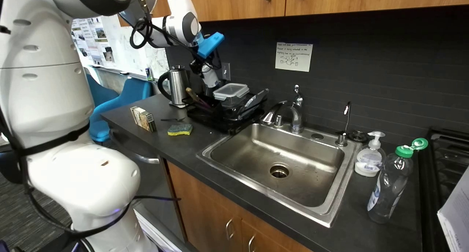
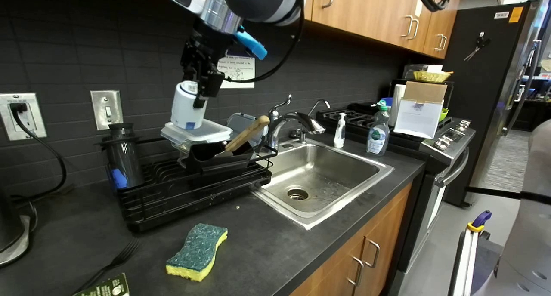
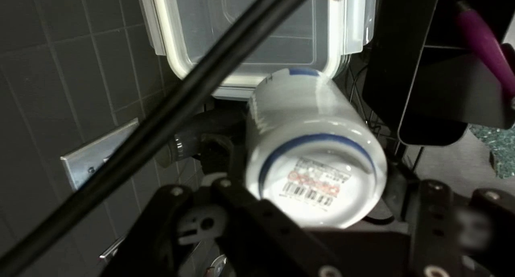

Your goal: Move the white mug to the left side of the dishrack.

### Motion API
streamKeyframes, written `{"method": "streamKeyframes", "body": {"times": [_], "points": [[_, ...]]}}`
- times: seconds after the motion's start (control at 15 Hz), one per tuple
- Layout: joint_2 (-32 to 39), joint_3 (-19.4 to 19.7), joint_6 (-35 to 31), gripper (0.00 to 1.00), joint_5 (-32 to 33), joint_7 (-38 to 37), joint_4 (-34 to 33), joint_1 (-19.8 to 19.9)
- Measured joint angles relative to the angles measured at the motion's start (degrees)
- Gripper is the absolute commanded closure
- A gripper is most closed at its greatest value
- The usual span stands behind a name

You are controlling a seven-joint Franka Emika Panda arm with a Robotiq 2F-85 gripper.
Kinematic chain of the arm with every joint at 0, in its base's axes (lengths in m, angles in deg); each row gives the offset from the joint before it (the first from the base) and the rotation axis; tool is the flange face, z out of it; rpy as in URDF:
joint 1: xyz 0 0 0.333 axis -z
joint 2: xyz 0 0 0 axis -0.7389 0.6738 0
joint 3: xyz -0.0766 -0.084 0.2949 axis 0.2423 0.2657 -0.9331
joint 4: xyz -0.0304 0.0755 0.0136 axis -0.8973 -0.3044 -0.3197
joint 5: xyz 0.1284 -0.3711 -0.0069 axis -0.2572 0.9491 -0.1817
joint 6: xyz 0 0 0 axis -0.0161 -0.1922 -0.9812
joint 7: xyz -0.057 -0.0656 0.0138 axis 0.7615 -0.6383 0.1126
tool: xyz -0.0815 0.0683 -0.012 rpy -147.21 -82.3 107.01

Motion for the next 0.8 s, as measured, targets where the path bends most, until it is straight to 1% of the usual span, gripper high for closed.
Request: {"method": "streamKeyframes", "body": {"times": [0.8], "points": [[2.27, -2.3, -0.07, 0.47, -3.86, 1.94, -1.72, -0.77]]}}
